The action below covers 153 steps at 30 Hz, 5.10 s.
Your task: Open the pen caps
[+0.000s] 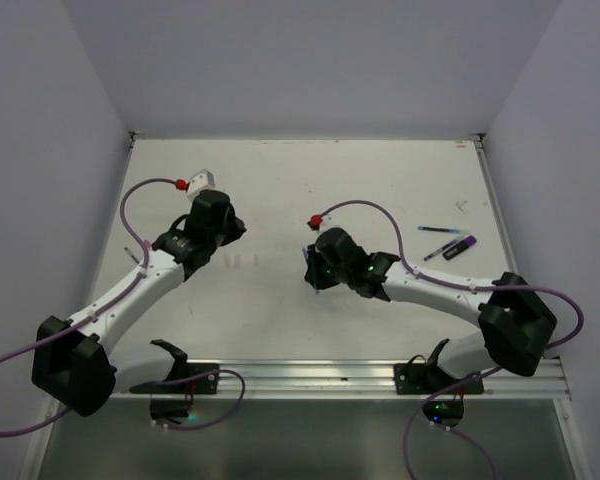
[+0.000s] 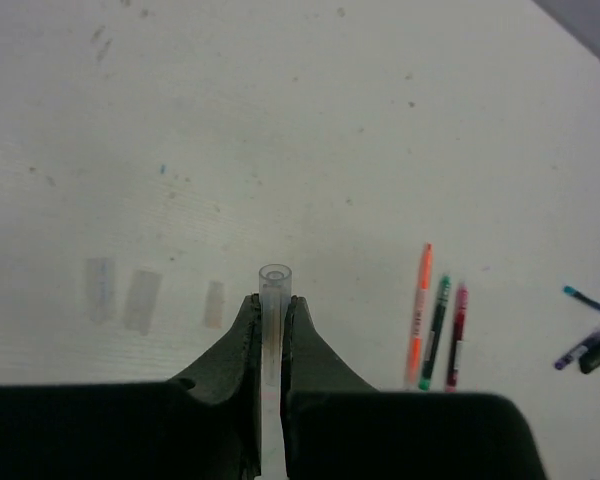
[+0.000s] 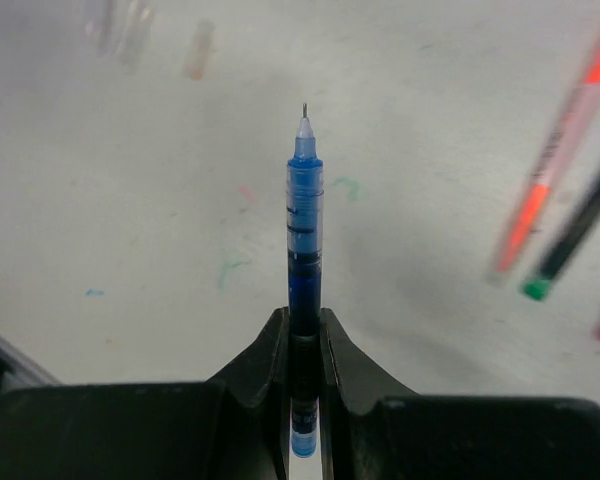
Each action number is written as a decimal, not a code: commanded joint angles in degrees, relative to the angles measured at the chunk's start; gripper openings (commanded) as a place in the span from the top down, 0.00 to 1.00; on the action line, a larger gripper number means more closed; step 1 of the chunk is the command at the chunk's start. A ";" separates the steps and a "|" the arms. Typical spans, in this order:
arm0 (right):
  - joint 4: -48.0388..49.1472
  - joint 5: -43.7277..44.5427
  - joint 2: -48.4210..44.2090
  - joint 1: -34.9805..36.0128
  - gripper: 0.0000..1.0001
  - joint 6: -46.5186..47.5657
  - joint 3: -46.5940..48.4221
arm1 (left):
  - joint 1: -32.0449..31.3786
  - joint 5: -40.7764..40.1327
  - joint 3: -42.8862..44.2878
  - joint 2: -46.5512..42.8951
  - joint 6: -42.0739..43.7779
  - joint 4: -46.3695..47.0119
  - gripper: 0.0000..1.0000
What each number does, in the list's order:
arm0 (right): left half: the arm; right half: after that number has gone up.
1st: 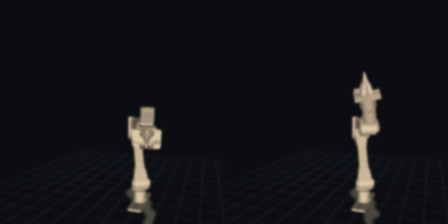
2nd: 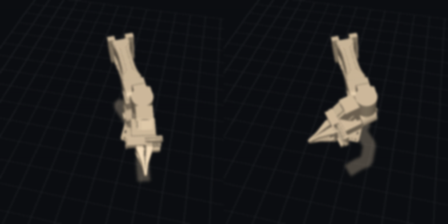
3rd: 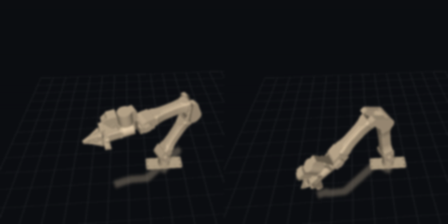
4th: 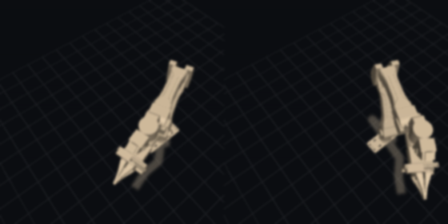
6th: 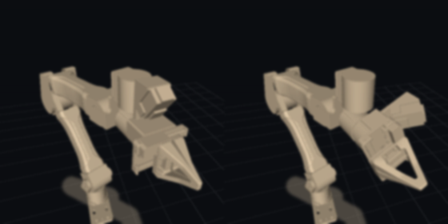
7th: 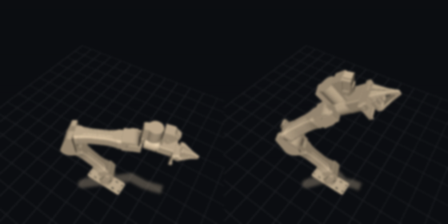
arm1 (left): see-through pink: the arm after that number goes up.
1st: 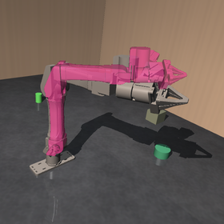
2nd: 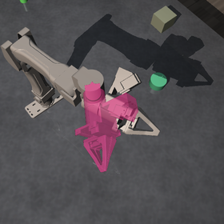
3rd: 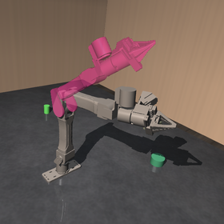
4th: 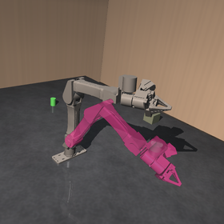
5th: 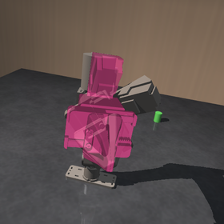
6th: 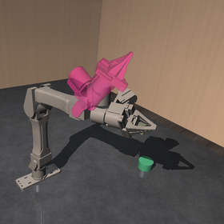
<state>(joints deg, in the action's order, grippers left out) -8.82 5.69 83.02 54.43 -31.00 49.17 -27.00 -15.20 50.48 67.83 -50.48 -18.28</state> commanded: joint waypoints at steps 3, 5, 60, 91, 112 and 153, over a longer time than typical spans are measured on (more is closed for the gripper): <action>-5.77 2.66 -6.81 -13.11 1.00 5.50 -2.49 | 0.81 -10.81 -1.51 1.43 10.75 -8.70 1.00; -6.30 1.60 -7.70 -17.16 1.00 6.57 -3.20 | 1.34 -10.90 -4.41 1.25 11.89 -7.65 1.00; 0.65 -11.76 8.12 -32.90 0.70 10.09 -1.71 | 10.48 -3.25 -4.87 5.21 17.43 -1.31 0.57; -16.41 -20.63 -6.56 -32.81 0.66 12.55 6.56 | 32.36 -11.96 -7.93 13.11 12.68 0.44 0.45; -14.91 -22.57 -8.84 -32.81 0.66 12.11 5.33 | 36.94 -6.25 -2.67 28.40 17.69 5.54 0.60; 27.78 -25.65 -0.24 -3.29 0.61 -8.98 0.05 | 19.36 45.79 -33.16 -16.85 -11.21 42.98 1.00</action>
<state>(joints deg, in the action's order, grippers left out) 9.41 -21.87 81.36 49.58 -37.17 50.35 -6.22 30.41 18.70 53.49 -54.24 16.56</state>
